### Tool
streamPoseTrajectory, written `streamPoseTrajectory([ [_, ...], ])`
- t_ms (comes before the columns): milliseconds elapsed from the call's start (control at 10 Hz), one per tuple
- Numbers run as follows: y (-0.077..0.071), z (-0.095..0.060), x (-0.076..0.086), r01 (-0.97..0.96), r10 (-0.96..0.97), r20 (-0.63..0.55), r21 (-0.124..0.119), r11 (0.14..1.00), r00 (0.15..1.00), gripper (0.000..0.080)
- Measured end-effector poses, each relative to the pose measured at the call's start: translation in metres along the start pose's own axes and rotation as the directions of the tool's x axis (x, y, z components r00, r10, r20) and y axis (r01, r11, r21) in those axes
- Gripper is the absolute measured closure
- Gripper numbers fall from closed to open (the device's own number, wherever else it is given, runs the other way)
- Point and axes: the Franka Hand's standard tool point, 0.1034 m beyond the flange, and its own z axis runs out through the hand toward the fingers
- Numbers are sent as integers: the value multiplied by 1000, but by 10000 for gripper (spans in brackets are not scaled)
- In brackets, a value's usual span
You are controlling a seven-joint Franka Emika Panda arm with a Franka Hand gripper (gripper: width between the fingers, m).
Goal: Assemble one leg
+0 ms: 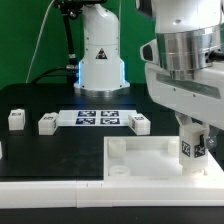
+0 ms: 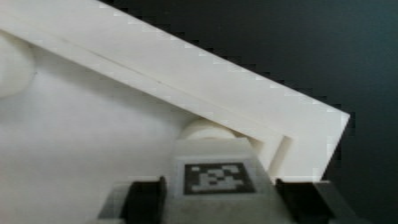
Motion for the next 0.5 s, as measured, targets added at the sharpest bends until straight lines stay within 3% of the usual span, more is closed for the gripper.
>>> streamPoseTrajectory([
  [100, 0, 0, 0, 76, -76, 1, -1, 997, 997, 501],
  [200, 0, 0, 1, 110, -110, 4, -6, 994, 994, 282],
  [300, -1, -1, 1, 192, -192, 3, -4, 981, 981, 282],
  [400, -1, -1, 1, 335, -335, 2, -5, 942, 942, 178],
  [500, 0, 0, 1, 419, -419, 3, -6, 908, 908, 158],
])
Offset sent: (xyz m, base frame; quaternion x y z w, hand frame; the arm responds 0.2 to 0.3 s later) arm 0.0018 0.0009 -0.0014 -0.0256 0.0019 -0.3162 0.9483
